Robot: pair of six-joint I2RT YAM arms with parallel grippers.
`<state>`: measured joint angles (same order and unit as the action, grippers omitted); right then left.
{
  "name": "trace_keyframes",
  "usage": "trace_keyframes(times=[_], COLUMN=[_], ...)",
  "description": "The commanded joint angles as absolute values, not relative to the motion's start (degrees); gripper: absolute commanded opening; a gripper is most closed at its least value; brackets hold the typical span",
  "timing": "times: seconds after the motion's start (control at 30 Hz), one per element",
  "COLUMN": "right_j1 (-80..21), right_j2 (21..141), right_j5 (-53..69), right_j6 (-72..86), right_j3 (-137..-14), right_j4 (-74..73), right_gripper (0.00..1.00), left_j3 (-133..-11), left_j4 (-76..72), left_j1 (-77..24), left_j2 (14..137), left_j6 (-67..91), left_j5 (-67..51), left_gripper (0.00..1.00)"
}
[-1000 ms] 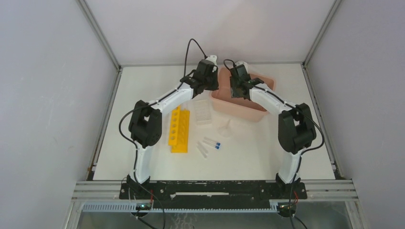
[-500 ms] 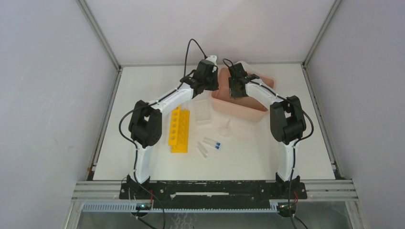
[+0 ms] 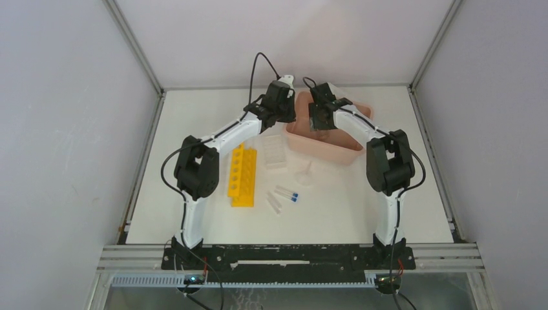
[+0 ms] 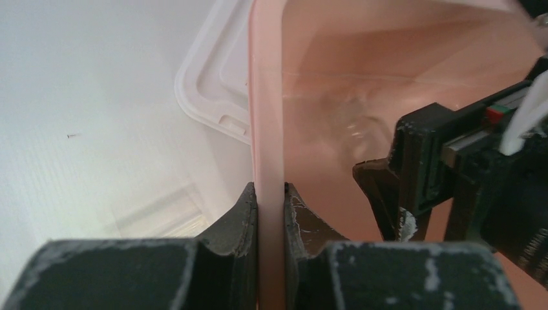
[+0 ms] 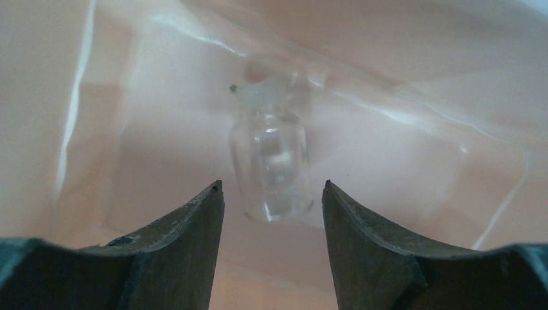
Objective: Organize the chemistry lab equipment
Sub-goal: Place the chemistry item in the storage box.
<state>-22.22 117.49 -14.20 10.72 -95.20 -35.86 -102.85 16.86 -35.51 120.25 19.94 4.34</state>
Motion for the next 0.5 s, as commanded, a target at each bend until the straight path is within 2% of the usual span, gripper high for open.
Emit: trace_keyframes(times=[0.0,0.23,0.47], right_j1=[-22.2,-22.3,-24.7], right_j2=[112.1,109.0,99.2], right_j5=[-14.1,-14.6,-17.4], right_j6=[10.5,10.3,9.2], right_j3=[-98.5,-97.3,-93.0], right_j4=[-33.7,-32.9,-30.1], right_gripper=[0.65,0.69,0.69], left_j3=[-101.6,-101.8,-103.5], left_j4=[14.3,14.8,16.2], left_j1=[-35.7,-35.6,-35.3], left_j2=[117.9,117.8,118.7], left_j6=[20.5,20.4,20.6], left_j5=[3.6,4.2,5.0], left_gripper=[0.0,0.0,0.0])
